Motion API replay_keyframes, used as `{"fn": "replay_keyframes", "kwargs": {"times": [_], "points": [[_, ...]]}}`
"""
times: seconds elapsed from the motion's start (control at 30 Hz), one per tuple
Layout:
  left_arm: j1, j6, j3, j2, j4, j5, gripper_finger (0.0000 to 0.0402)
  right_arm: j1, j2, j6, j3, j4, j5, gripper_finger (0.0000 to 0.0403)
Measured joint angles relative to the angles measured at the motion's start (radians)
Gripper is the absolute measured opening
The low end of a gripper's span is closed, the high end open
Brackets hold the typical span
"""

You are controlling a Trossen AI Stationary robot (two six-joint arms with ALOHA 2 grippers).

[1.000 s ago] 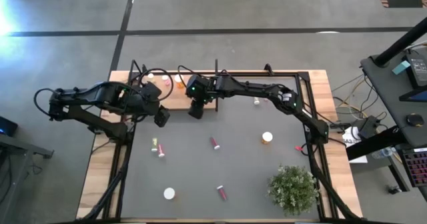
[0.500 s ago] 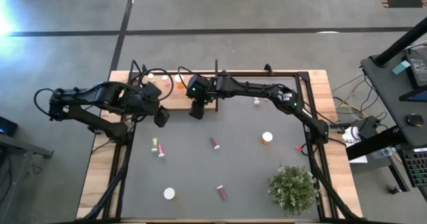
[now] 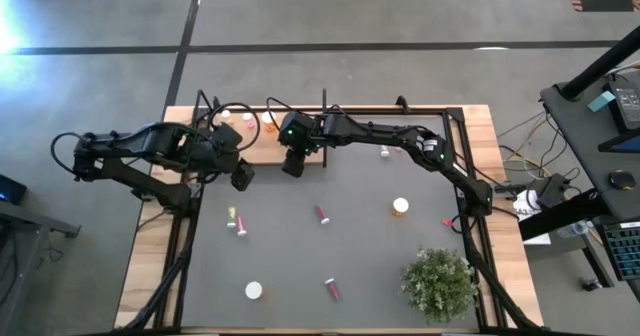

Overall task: Pick and place medicine bottles onto shelf by color
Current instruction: Put the right blue pill bottle on the shelf

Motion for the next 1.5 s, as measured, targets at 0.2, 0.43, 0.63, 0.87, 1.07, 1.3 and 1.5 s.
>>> {"fn": "replay_keyframes", "kwargs": {"times": [0.2,0.43,0.63,0.87,1.07,1.3,1.5], "points": [[0.0,0.0,0.0,0.0,0.0,0.009,0.0238,0.002,0.001,0.036,0.017,-0.066,-0.002,0.012],[0.0,0.0,0.0,0.0,0.0,0.01,0.0238,0.033,0.001,0.037,0.051,-0.108,-0.011,0.012],[0.0,0.0,0.0,0.0,0.0,0.01,0.0238,0.071,0.001,0.107,0.058,-0.155,-0.058,0.012],[0.0,-0.002,0.0,0.0,0.002,0.024,0.0238,0.113,0.017,0.159,0.034,-0.155,-0.057,0.012],[0.0,-0.003,0.0,0.0,0.006,0.025,0.0238,0.125,0.065,0.184,0.033,-0.158,-0.055,0.012],[0.0,-0.002,0.0,0.0,0.029,0.026,0.0238,0.125,0.075,0.184,0.033,-0.166,-0.054,0.012],[0.0,-0.002,0.0,0.0,0.031,0.026,0.0238,0.125,0.075,0.183,0.033,-0.165,-0.054,0.0121]]}}
